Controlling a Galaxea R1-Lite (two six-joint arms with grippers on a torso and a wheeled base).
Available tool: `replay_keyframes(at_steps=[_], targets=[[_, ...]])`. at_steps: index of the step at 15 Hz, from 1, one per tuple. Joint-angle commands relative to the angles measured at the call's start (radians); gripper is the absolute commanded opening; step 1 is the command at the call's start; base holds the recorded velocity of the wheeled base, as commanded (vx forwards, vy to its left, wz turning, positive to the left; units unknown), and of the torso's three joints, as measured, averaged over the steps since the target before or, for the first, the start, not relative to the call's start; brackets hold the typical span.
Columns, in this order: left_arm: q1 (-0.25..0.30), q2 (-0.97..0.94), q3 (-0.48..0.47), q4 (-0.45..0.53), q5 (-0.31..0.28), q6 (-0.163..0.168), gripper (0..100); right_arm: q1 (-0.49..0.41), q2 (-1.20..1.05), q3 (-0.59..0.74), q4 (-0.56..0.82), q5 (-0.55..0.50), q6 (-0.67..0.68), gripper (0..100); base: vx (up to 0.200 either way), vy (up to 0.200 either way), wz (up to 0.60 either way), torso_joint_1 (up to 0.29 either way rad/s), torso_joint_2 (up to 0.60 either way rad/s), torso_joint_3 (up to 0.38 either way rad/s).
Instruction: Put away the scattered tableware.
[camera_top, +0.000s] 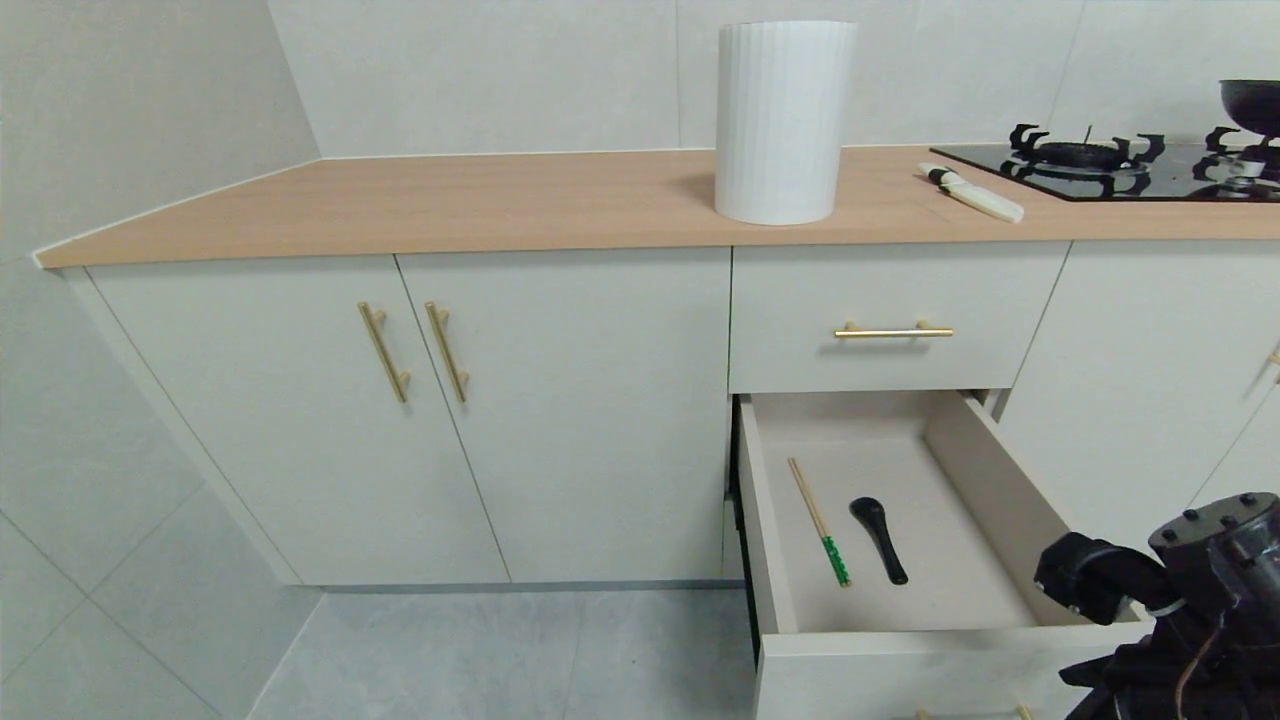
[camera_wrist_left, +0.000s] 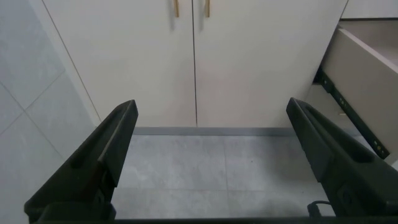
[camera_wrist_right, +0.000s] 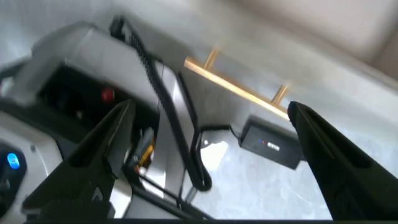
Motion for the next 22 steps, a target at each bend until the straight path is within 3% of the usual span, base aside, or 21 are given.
replay_keyframes(at_steps=[1, 6, 10, 22], targets=[[0.0, 0.002, 0.0, 0.0, 0.0, -0.001, 100, 0.004, 0.031, 0.012, 0.0, 0.0, -0.004, 100, 0.0, 0.0, 0.0, 0.0, 0.0, 0.0], [0.0, 0.002, 0.0, 0.0, 0.0, -0.001, 100, 0.001, 0.148, -0.014, -0.009, -0.09, 0.039, 100, 0.0, 0.0, 0.0, 0.0, 0.0, 0.0], [0.0, 0.002, 0.0, 0.0, 0.0, -0.001, 100, 0.001, 0.269, -0.106, -0.009, -0.182, 0.252, 100, 0.0, 0.0, 0.0, 0.0, 0.0, 0.0], [0.0, 0.002, 0.0, 0.0, 0.0, -0.001, 100, 0.001, 0.304, -0.138, -0.081, -0.276, 0.312, 100, 0.0, 0.0, 0.0, 0.0, 0.0, 0.0]])
